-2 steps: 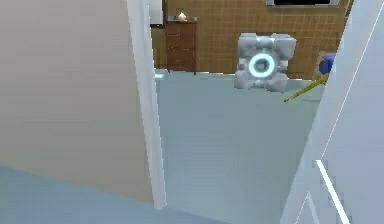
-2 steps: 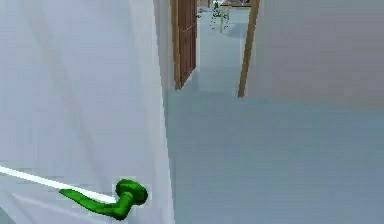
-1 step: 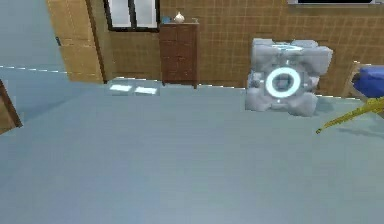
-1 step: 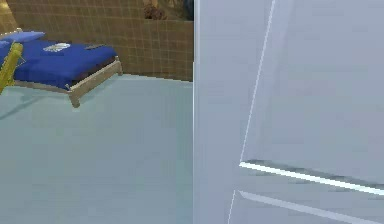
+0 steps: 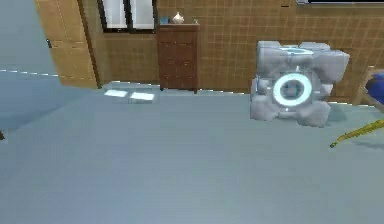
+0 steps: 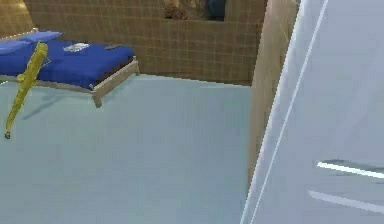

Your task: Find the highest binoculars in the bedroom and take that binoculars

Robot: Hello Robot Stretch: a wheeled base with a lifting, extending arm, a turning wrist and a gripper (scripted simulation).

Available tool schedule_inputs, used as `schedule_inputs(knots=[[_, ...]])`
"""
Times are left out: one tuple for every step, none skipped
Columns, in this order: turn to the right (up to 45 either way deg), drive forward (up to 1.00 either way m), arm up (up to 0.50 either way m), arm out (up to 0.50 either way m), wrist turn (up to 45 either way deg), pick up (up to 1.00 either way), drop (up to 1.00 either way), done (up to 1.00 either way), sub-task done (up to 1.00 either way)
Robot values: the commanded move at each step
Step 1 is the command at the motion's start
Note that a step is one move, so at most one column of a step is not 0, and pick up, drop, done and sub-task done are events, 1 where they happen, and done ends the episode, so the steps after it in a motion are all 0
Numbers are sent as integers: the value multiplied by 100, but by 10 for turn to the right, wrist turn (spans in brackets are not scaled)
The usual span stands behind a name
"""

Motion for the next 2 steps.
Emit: schedule_inputs(knots=[[-330, 0, 0, 0, 0, 0, 0, 0, 0], [0, 100, 0, 0, 0, 0, 0, 0, 0]])
